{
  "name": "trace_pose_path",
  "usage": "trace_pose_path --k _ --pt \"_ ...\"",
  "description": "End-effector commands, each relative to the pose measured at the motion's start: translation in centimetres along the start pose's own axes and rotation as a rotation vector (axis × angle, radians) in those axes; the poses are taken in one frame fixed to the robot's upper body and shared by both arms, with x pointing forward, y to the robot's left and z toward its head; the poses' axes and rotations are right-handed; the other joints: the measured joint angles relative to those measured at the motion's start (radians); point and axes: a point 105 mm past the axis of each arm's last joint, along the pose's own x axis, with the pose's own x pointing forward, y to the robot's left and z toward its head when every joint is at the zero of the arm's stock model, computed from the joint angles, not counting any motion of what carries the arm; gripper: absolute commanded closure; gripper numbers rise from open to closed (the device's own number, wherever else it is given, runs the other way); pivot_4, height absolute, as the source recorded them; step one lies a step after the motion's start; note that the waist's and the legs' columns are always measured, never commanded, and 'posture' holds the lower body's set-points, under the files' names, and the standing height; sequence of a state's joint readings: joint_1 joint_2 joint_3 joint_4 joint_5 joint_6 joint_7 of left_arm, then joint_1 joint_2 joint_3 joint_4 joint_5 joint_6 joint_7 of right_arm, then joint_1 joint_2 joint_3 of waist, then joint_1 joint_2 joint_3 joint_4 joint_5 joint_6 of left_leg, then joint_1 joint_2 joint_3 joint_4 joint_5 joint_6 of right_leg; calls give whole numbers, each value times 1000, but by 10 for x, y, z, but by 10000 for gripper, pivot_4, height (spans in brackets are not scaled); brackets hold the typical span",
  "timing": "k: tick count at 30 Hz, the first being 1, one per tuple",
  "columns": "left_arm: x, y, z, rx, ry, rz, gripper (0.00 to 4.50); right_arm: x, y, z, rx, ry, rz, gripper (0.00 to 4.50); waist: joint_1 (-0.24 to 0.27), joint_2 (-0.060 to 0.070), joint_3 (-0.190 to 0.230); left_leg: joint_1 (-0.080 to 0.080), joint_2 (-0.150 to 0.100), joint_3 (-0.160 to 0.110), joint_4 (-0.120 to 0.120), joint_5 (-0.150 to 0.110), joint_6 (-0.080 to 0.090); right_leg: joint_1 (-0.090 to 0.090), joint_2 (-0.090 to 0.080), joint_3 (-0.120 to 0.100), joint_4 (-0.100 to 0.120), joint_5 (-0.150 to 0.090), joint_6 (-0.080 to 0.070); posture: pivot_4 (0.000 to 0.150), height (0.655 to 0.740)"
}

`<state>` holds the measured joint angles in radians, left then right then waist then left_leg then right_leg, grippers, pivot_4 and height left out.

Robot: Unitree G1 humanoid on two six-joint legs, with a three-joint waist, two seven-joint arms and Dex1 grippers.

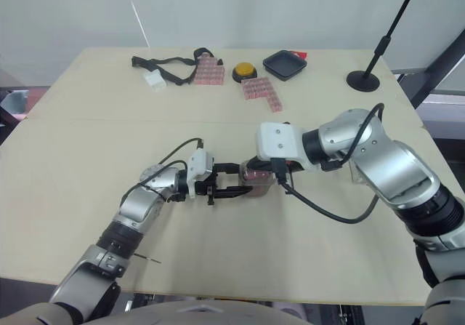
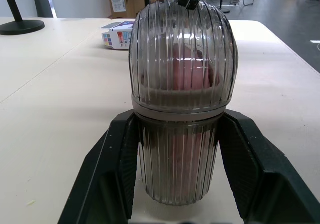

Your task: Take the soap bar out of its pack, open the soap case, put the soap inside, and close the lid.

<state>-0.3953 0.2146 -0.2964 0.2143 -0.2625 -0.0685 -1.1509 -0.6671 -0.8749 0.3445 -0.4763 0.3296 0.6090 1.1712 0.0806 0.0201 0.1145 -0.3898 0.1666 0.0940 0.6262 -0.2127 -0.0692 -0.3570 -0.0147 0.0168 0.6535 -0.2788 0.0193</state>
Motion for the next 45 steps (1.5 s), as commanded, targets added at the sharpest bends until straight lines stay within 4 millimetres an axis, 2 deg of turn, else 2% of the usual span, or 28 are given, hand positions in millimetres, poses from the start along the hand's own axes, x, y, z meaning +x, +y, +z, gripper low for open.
trace_pose_path --k 1,16,23,28,34,45 --pt "-1 0 6 26 -10 1 26272 -6 -5 -13 9 75 -21 44777 0 0 0 0 0 0 0 0 0 0 0 0 0 0 0 1500 7400" --pt "-1 0 5 23 -11 0 26272 -17 -7 -1 10 59 20 44777 0 0 0 0 0 0 0 0 0 0 0 0 0 0 0 1500 7400" --pt "0 0 5 20 -11 -2 26272 -21 -22 29 30 -54 -17 44777 -1 0 0 0 0 0 0 0 0 0 0 0 1 0 0 1500 7400" --pt "0 1 5 18 -12 -1 26272 -8 -28 40 21 -89 -34 44777 0 0 0 0 0 0 0 0 0 0 0 0 1 0 0 1500 7400" --pt "0 1 5 21 -12 3 26272 17 -18 26 39 -37 -17 44777 1 0 0 0 0 0 0 0 0 0 0 0 1 0 0 1500 7400" --pt "0 1 6 23 -12 3 26272 30 -2 16 55 40 64 44777 0 0 0 0 0 0 0 0 0 0 0 0 1 0 0 1500 7400"
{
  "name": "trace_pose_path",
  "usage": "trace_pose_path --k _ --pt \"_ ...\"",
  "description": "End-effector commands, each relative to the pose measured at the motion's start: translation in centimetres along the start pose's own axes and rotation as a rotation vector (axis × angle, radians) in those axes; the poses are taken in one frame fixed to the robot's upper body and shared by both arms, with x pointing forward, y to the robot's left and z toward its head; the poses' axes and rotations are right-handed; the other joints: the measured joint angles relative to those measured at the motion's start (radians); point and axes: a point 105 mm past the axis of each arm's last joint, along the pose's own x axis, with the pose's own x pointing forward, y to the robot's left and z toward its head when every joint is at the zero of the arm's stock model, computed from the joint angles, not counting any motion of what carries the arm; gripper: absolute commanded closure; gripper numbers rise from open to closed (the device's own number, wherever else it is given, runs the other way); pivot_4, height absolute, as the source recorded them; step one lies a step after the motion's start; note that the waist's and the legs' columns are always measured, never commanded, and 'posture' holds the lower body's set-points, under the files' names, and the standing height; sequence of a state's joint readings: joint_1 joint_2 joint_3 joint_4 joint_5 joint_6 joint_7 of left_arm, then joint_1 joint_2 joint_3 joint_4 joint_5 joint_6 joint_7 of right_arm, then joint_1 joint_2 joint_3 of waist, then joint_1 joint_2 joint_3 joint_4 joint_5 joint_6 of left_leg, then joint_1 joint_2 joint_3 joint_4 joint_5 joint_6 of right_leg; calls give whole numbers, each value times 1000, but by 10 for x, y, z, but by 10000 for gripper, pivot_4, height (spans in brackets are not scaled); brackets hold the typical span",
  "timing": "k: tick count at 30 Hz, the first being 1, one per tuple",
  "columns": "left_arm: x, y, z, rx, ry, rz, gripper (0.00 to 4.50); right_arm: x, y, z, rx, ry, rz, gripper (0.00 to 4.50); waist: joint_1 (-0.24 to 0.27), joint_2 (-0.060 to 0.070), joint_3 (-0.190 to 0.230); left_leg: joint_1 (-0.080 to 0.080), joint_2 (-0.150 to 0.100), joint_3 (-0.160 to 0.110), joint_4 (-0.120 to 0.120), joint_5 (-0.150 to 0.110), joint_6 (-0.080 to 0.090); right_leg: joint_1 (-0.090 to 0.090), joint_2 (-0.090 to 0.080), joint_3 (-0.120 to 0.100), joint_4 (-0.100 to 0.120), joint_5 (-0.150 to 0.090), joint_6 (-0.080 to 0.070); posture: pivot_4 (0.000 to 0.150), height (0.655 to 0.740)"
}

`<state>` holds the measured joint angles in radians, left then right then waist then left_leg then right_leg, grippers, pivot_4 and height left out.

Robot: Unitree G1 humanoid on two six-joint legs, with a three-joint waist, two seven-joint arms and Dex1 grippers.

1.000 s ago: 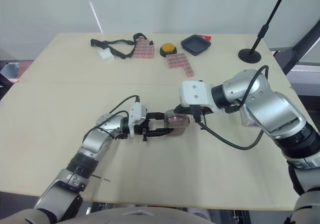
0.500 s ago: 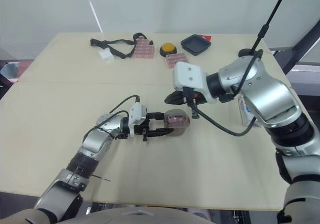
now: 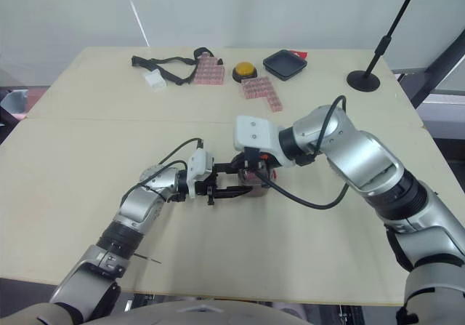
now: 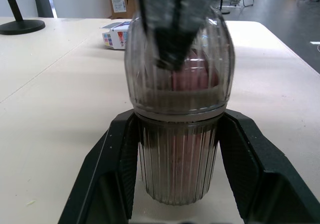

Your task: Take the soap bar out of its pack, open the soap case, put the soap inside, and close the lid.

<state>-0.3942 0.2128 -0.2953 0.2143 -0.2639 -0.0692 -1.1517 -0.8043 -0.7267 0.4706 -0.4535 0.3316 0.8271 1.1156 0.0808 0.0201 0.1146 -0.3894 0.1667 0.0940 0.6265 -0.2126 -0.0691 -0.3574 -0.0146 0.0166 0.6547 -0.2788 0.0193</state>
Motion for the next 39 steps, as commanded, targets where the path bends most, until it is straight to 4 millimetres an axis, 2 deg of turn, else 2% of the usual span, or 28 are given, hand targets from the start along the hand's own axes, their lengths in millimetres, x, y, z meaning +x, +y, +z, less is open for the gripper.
trace_pose_path --k 1,15,19,39 --pt "0 1 6 24 -8 4 26272 -3 3 -3 -44 60 7 44777 0 0 0 0 0 0 0 0 0 0 0 0 0 0 0 1500 7400" --pt "0 0 5 19 -10 5 26272 -15 -3 -6 -109 153 2 44777 0 0 0 0 0 0 0 0 0 0 0 0 0 0 0 1500 7400" --pt "1 0 5 20 -10 3 26272 -11 2 -1 -90 131 26 44777 0 0 0 0 0 0 0 0 0 0 0 0 1 0 0 1500 7400" --pt "0 -1 4 22 -9 -1 26272 -26 2 -10 -49 166 15 44777 0 0 0 0 0 0 0 0 0 0 0 0 1 0 0 1500 7400"
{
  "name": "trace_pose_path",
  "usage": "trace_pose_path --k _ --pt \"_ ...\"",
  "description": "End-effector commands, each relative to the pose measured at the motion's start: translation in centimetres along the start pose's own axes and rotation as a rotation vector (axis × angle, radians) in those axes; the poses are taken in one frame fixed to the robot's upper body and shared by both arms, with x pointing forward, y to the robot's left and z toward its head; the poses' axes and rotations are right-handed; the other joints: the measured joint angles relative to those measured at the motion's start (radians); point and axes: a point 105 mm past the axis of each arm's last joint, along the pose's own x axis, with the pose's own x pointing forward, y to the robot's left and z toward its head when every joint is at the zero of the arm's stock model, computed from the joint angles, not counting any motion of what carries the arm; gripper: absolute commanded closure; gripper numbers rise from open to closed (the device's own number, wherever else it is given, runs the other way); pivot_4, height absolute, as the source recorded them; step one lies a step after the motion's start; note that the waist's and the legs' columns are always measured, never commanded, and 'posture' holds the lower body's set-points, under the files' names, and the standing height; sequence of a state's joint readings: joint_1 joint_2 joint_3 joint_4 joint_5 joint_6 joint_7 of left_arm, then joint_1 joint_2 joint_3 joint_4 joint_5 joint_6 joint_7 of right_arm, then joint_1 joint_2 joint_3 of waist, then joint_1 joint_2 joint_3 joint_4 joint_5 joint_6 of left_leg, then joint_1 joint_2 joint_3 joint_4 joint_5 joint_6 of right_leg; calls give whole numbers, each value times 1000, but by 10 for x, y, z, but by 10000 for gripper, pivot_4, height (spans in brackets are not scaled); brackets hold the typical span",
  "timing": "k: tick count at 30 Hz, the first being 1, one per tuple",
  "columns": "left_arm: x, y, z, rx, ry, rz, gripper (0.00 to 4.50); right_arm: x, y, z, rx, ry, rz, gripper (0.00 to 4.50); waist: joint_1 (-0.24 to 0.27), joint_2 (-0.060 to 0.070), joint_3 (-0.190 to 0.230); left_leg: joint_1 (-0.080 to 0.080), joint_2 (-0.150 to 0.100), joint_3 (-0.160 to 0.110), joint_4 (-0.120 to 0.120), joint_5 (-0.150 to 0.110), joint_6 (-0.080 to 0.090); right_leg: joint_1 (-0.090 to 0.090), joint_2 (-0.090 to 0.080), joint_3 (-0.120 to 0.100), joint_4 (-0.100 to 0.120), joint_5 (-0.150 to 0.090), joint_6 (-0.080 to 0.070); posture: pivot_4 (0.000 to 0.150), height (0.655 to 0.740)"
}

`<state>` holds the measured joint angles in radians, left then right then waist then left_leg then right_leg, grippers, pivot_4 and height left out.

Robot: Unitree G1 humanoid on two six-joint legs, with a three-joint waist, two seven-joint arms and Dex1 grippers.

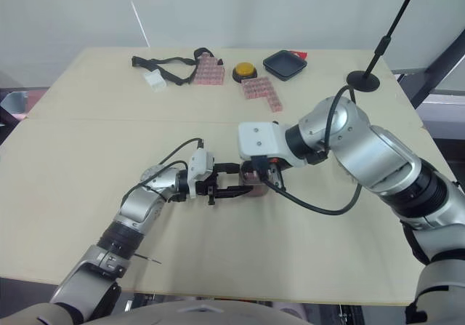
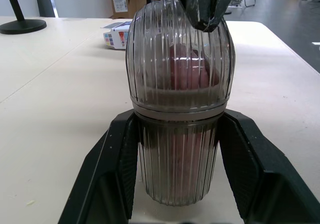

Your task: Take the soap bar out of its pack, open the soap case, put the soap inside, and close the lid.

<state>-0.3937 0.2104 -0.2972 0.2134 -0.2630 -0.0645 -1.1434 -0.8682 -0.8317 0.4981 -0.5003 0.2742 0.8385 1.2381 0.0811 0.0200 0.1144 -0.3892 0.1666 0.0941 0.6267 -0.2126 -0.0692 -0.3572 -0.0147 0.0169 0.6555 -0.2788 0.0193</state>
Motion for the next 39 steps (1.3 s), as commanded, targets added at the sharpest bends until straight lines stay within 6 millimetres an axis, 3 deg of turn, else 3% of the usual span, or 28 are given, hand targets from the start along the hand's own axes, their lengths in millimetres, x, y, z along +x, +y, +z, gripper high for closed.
trace_pose_path --k 1,18,33,39 --pt "-1 -1 5 26 -9 -6 26272 -7 -2 -7 34 27 -26 44777 0 0 0 0 0 0 0 0 0 0 0 0 0 0 0 1500 7400" --pt "-2 0 5 28 -12 -4 26272 -14 1 -17 151 2 -46 44777 1 0 0 0 0 0 0 0 0 0 0 0 0 0 0 1500 7400" --pt "-2 1 5 30 -5 -3 26272 -19 -2 0 195 -122 -59 44777 0 0 0 0 0 0 0 0 0 0 0 0 0 0 0 1500 7400" --pt "-2 1 5 29 -6 -6 26272 -29 -8 7 229 -195 -92 44777 1 0 0 0 0 0 0 0 0 0 0 0 -1 0 0 1500 7400"
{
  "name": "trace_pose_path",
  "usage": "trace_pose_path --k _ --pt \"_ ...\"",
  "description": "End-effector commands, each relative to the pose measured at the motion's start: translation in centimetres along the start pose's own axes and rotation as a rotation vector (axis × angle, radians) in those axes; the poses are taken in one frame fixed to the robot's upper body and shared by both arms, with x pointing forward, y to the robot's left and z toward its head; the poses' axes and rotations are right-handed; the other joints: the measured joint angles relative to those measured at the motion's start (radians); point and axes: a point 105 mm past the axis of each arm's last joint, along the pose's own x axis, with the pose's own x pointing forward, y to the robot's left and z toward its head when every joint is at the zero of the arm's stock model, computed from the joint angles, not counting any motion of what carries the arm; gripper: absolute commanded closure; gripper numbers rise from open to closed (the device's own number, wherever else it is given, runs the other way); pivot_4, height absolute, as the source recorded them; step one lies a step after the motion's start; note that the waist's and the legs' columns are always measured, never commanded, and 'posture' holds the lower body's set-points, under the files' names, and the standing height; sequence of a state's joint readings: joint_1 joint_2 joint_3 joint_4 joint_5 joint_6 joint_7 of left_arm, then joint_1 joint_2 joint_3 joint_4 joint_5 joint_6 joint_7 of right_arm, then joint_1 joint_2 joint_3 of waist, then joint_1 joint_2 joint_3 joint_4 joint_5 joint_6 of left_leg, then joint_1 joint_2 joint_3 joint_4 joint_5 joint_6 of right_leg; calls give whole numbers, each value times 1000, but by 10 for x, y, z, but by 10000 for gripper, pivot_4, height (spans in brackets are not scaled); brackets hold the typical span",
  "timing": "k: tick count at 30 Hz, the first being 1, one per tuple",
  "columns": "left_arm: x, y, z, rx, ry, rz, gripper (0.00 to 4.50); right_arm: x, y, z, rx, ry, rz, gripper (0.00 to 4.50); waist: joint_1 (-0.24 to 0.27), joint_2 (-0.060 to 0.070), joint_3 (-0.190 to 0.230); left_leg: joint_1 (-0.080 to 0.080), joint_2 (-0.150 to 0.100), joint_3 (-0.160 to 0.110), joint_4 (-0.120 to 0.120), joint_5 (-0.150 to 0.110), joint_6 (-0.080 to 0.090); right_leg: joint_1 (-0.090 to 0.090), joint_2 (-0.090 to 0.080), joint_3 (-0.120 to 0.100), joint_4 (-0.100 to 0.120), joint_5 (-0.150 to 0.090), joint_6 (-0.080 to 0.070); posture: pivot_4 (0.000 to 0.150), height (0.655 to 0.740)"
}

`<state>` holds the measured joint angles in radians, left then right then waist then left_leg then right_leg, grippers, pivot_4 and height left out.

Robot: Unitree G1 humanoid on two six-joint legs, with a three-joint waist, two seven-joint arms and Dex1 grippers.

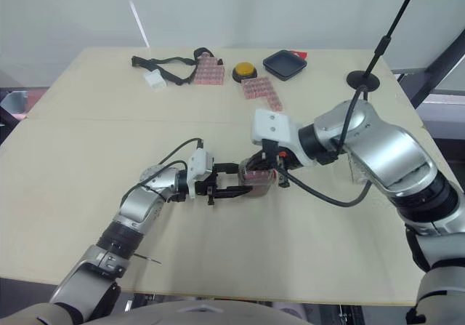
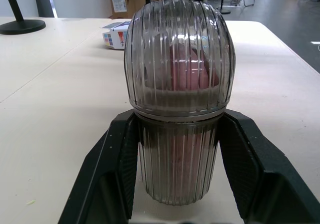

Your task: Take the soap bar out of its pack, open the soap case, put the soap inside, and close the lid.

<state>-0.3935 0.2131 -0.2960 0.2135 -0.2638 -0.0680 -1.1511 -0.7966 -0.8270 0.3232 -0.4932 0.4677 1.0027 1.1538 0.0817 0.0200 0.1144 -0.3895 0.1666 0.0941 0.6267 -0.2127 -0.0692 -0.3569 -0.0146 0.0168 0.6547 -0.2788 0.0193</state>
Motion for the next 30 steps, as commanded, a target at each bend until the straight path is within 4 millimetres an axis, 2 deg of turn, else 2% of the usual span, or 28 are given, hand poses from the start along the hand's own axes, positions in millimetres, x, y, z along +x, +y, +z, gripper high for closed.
trace_pose_path --k 1,6,7,19,30 --pt "-1 1 5 25 -6 0 26272 -13 -4 15 -5 -84 -32 44777 0 0 0 0 0 0 0 0 0 0 0 0 0 0 0 1500 7400" --pt "-1 2 5 25 -6 2 26272 -22 -7 25 30 -185 -49 44777 1 0 0 0 0 0 0 0 0 0 0 0 0 0 0 1500 7400" --pt "-1 2 5 25 -6 3 26272 -23 -8 26 30 -198 -60 39533 1 0 0 0 0 0 0 0 0 0 0 0 0 0 0 1500 7400" --pt "-1 2 5 29 -8 3 26272 -26 -2 -13 22 -207 -71 450 4 0 0 -1 0 0 0 0 0 0 0 0 -1 0 0 1500 7400" --pt "-2 1 5 33 -4 1 26272 -12 -5 -31 -1 -187 -93 180 0 0 0 -2 0 0 0 0 0 0 0 0 -1 0 0 1500 7400"
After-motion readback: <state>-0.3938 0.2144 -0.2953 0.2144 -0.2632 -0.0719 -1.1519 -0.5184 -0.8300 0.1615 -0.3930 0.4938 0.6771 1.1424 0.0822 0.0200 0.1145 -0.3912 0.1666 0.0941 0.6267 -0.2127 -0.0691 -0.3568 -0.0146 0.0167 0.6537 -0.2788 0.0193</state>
